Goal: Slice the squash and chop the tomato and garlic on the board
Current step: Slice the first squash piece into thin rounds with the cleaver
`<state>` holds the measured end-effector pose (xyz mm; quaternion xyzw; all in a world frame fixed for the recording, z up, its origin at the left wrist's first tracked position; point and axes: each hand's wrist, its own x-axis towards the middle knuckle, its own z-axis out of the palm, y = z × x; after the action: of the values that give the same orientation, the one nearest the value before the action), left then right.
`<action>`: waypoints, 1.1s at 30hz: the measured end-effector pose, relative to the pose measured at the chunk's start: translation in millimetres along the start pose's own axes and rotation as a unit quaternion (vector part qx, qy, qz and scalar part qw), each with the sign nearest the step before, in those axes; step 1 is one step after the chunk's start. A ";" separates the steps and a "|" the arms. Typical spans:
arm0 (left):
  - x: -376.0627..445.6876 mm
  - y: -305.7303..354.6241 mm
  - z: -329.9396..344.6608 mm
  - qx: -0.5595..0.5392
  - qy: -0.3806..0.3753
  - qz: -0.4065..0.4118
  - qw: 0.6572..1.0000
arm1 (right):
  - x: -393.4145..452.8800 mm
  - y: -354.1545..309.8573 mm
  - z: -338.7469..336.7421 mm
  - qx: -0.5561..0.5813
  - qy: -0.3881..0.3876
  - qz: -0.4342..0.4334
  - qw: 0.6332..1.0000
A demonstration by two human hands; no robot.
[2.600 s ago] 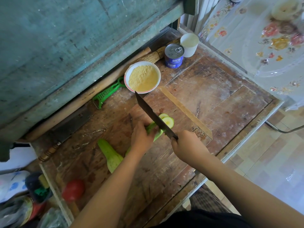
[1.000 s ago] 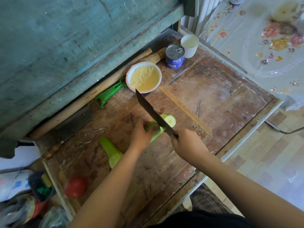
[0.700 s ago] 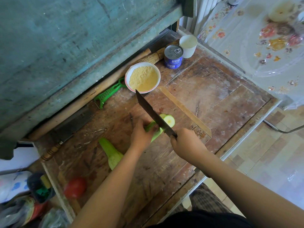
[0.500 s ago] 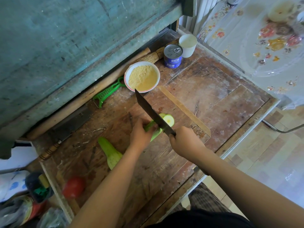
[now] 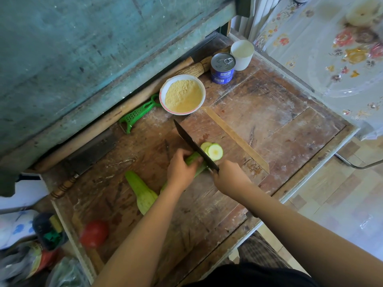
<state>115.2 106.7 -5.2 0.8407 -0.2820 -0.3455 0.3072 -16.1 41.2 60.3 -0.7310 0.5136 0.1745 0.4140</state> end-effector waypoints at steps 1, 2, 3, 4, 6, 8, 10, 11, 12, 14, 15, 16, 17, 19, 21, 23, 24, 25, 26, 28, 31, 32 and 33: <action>0.0 -0.5 -0.3 0.006 0.002 0.001 1.000 | 2.2 1.3 2.6 0.000 -0.003 0.003 1.000; -0.3 0.1 -0.7 0.010 0.001 0.002 1.000 | 3.3 2.9 4.3 0.000 -0.004 0.004 1.000; -1.0 0.2 -1.3 0.014 -0.003 0.004 1.000 | 3.4 4.8 6.5 0.000 -0.003 0.003 1.000; -1.3 0.9 -1.6 0.021 -0.005 0.007 1.000 | 3.2 6.6 7.6 -0.001 0.000 0.001 1.000; -1.9 1.4 -1.8 0.044 -0.007 0.013 0.999 | 1.7 9.5 7.7 0.005 0.007 -0.008 1.000; -2.1 1.6 -2.1 0.057 -0.013 0.012 0.998 | -1.7 11.0 3.8 0.019 0.013 -0.018 1.000; -2.3 1.5 -3.1 0.037 -0.026 0.003 0.999 | -8.7 12.5 -1.0 0.020 0.023 -0.036 0.999; -2.5 0.5 -3.7 0.023 -0.031 -0.001 0.999 | -13.5 13.0 -2.8 0.018 0.028 -0.047 0.998; -2.6 -0.3 -4.3 0.011 -0.033 -0.002 0.999 | -18.3 13.0 -4.6 0.015 0.034 -0.056 0.998; -2.0 -2.1 -4.3 -0.010 -0.031 -0.002 0.999 | -25.3 13.2 -5.8 0.010 0.043 -0.066 0.997; -1.4 -2.9 -3.8 -0.020 -0.029 -0.002 0.999 | -27.5 13.1 -6.0 0.010 0.047 -0.067 0.997; -1.1 -3.2 -3.4 -0.028 -0.028 -0.002 0.999 | -28.7 12.7 -6.4 0.011 0.049 -0.067 0.996; -0.6 -3.5 -2.7 -0.032 -0.027 -0.003 0.999 | -29.5 12.7 -6.7 0.011 0.050 -0.066 0.996; -0.3 -4.3 -1.8 -0.034 -0.025 -0.003 0.999 | -30.9 12.7 -6.5 0.010 0.051 -0.067 0.996; 0.0 -5.9 -1.2 -0.039 -0.020 0.000 0.999 | -32.4 12.6 -5.7 0.003 0.051 -0.070 0.996; 0.0 -6.4 -1.0 -0.046 -0.020 0.001 0.999 | -33.2 12.3 -4.7 -0.005 0.054 -0.071 0.996; 0.1 -6.3 -0.8 -0.048 -0.019 0.000 0.999 | -33.4 12.1 -4.4 -0.006 0.055 -0.071 0.996; 0.1 -5.8 -0.6 -0.049 -0.020 -0.002 0.999 | -33.3 11.9 -4.0 -0.006 0.057 -0.070 0.996; -0.2 -4.7 -0.8 -0.048 -0.020 -0.003 0.999 | -33.5 11.7 -3.9 -0.006 0.057 -0.070 0.996; -0.3 -3.6 -1.1 -0.044 -0.019 -0.003 0.999 | -33.5 11.5 -3.5 -0.007 0.060 -0.070 0.996; -0.4 -3.8 -0.8 -0.045 -0.020 -0.001 0.999 | -33.8 11.3 -3.0 -0.007 0.061 -0.070 0.996; -0.3 -4.0 -0.9 -0.046 -0.019 0.000 0.999 | -34.1 10.8 -3.5 -0.006 0.059 -0.070 0.996; 0.0 -4.4 -0.7 -0.048 -0.018 0.000 0.999 | -34.0 10.5 -4.0 -0.005 0.058 -0.069 0.996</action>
<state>116.9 109.8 -7.9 0.8185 -0.2703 -0.3738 0.3423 -40.1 57.3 81.3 -0.7754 0.4843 0.1053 0.3913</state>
